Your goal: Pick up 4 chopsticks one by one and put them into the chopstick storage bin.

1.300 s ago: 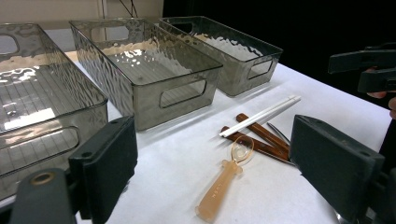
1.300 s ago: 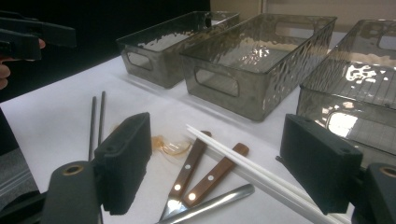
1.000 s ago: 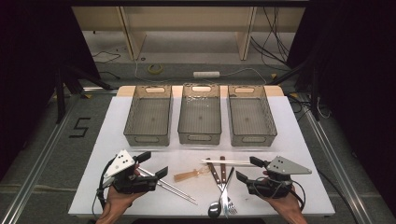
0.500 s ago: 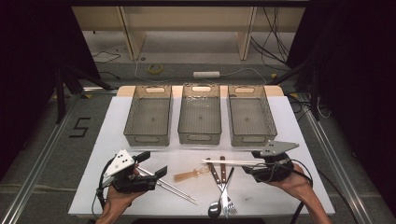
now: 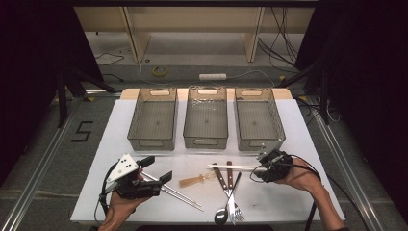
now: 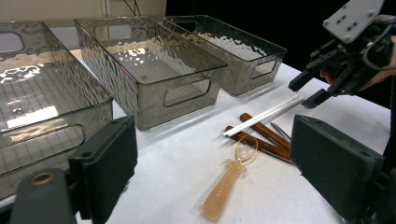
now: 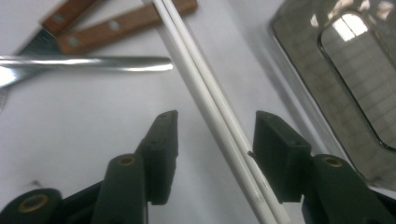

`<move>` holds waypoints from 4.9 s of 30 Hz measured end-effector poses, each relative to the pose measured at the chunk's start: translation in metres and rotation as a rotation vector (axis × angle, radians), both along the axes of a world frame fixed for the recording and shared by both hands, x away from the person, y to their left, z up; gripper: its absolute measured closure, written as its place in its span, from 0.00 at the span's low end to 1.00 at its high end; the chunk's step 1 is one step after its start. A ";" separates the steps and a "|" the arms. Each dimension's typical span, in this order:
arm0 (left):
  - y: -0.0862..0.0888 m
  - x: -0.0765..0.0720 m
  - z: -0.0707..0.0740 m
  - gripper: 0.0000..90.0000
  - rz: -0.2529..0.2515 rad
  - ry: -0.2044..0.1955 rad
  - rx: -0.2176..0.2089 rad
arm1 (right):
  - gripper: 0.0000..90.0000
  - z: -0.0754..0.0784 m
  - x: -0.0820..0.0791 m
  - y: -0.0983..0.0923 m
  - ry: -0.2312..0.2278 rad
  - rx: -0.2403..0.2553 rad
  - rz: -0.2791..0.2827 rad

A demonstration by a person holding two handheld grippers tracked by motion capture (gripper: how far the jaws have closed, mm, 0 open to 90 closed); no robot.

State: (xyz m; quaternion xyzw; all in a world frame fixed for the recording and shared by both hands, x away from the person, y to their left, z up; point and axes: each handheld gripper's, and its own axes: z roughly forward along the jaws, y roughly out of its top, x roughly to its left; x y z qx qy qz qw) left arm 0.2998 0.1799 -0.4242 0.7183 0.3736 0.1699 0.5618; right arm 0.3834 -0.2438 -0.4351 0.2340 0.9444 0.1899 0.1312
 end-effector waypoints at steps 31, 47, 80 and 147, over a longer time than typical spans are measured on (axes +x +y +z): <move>-0.001 0.000 0.000 0.16 0.000 0.003 0.001 | 0.84 -0.021 0.014 0.000 0.084 -0.153 0.094; -0.001 0.000 0.000 0.16 0.002 0.003 0.000 | 0.93 -0.021 0.007 0.001 0.073 -0.204 0.196; -0.069 0.030 -0.001 0.17 -0.233 0.043 0.276 | 0.95 0.014 -0.013 0.032 0.013 -0.129 0.362; -0.102 0.024 -0.010 0.94 -0.506 0.119 0.597 | 0.49 0.036 -0.018 0.054 -0.024 0.175 0.289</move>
